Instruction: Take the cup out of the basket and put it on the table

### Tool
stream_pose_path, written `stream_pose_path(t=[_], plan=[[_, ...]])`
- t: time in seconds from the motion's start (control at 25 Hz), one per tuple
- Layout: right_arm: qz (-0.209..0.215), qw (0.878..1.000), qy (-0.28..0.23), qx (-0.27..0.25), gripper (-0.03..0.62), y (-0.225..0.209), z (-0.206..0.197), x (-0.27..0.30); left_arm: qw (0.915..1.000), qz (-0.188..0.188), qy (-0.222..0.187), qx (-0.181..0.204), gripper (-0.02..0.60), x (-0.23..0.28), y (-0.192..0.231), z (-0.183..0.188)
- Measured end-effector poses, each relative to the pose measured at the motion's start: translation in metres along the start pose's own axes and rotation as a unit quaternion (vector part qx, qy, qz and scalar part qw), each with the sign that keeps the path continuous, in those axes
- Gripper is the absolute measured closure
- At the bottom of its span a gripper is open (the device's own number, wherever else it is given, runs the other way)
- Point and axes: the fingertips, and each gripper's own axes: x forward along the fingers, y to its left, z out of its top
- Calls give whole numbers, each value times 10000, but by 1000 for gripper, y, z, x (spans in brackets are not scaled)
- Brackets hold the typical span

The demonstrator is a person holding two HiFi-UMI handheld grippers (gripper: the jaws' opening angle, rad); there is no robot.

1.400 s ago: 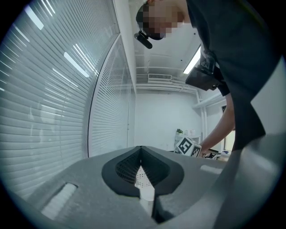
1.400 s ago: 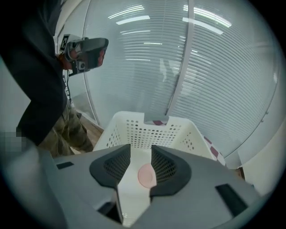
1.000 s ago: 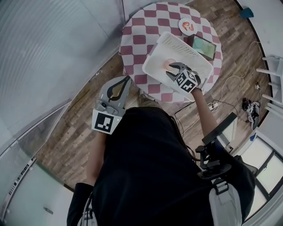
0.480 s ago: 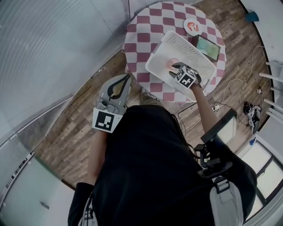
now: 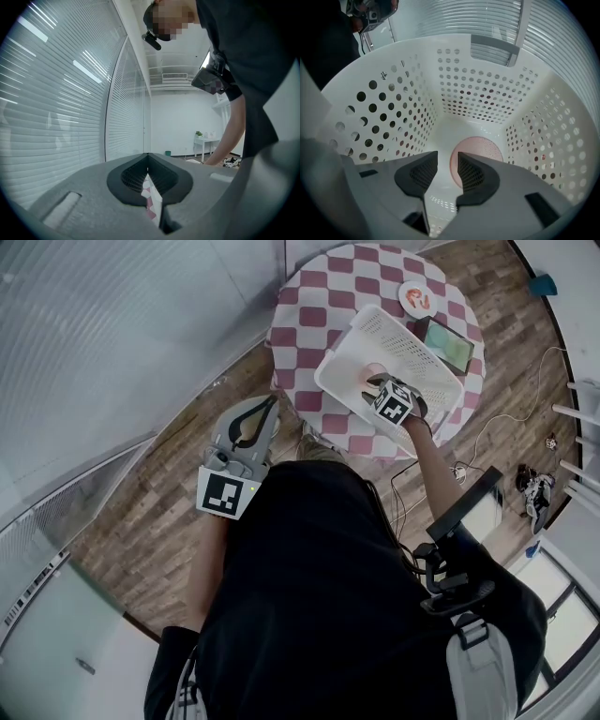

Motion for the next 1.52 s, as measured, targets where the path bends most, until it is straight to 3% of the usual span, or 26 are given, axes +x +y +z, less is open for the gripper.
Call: stream_pose_path(t=[0.56,1.52], plan=[[-39,9996,209,-205,512,-2,-2,8,9992,373,-24,-133,576,-14,9,-2],[-129,9993,313,-132,559,-6,-3,6,9989,399,-23,-226,576,-12,13,-6]])
